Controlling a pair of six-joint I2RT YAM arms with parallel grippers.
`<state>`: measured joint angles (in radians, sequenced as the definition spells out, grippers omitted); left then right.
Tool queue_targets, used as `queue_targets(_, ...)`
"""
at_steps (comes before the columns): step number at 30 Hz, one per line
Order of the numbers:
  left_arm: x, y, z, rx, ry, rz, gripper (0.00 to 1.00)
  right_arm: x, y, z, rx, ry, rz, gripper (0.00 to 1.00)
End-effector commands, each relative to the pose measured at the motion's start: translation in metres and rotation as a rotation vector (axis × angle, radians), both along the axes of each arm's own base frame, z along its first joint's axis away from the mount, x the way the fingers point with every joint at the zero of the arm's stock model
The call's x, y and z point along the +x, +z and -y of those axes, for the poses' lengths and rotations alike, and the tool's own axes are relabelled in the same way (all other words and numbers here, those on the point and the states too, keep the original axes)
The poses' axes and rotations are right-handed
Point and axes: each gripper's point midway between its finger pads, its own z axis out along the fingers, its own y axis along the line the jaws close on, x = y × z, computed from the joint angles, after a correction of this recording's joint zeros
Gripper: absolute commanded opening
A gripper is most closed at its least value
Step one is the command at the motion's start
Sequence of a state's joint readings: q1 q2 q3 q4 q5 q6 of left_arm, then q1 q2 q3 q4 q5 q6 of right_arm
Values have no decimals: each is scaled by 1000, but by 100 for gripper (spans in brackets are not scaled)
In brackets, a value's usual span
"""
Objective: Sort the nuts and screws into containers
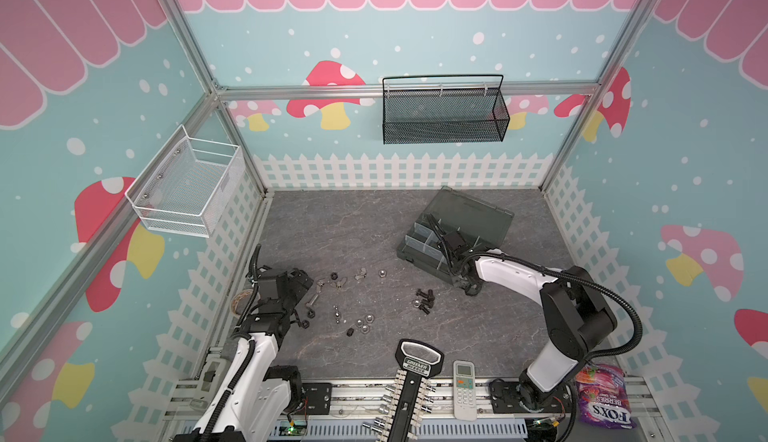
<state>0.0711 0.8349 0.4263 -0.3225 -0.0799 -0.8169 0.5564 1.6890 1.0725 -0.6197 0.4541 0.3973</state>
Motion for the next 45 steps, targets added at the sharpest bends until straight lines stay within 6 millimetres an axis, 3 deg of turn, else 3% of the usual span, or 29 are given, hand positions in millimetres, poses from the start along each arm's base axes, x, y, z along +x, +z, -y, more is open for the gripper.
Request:
queue_targets(1,8,17,8,-3,-74,8,100,2,15,-1,23,-4,35,34)
queue_targets(10,12,17,27,-14,-227,-128,91,10,64,-5,98,-15,166,41)
queue_targets(21,3,-11,49,115,-413,-410,80,3,149,14,220,-101,447,52)
queue_targets(26,-1,-31,49,146,-426,-533,75,-7,175,24,294,-131,566,71)
queue_targets(27,-1,-34,48,155,-421,-546,74,-9,178,25,304,-129,584,88)
queue_targets(28,-2,-36,46,165,-411,-559,74,-11,179,27,309,-129,594,98)
queue_targets(36,-6,-49,35,199,-349,-614,71,-26,188,46,303,-161,677,98)
queue_targets(45,-7,-66,36,186,-351,-643,67,-26,193,55,295,-216,722,98)
